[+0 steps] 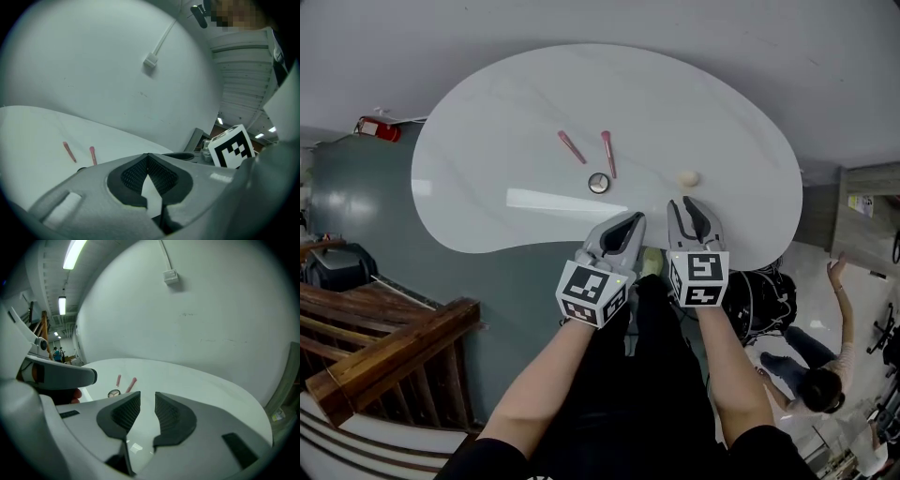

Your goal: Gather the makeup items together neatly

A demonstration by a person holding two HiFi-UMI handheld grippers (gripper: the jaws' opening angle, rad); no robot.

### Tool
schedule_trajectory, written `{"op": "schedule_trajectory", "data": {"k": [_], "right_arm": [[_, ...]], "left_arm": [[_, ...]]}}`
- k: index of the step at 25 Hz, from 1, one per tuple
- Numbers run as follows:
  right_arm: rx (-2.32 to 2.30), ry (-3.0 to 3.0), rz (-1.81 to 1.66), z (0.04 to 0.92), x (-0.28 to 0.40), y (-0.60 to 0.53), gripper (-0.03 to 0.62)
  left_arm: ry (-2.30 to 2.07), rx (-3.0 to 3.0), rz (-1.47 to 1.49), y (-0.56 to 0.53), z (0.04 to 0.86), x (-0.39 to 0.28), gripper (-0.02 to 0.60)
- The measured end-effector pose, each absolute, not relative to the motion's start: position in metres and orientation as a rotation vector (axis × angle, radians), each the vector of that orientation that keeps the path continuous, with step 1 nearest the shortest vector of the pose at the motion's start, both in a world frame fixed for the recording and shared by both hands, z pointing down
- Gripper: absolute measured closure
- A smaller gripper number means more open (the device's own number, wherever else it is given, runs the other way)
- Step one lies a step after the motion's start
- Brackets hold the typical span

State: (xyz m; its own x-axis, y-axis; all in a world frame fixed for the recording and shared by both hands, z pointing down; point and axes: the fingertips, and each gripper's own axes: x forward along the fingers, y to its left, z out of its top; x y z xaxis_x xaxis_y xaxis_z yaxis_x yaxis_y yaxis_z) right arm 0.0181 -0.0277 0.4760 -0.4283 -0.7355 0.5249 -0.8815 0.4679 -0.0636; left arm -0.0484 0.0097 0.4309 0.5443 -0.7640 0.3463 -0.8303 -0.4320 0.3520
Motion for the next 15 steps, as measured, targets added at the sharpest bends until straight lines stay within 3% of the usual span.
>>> {"op": "schedule_trajectory", "data": {"k": [15], "right_arm": [[1.185, -2.373, 0.419, 0.471, -0.078, -0.009, 0.568]], "left_arm": [[-1.417, 2.231, 0.156, 0.021, 0.436, -0.124, 0.574]]}}
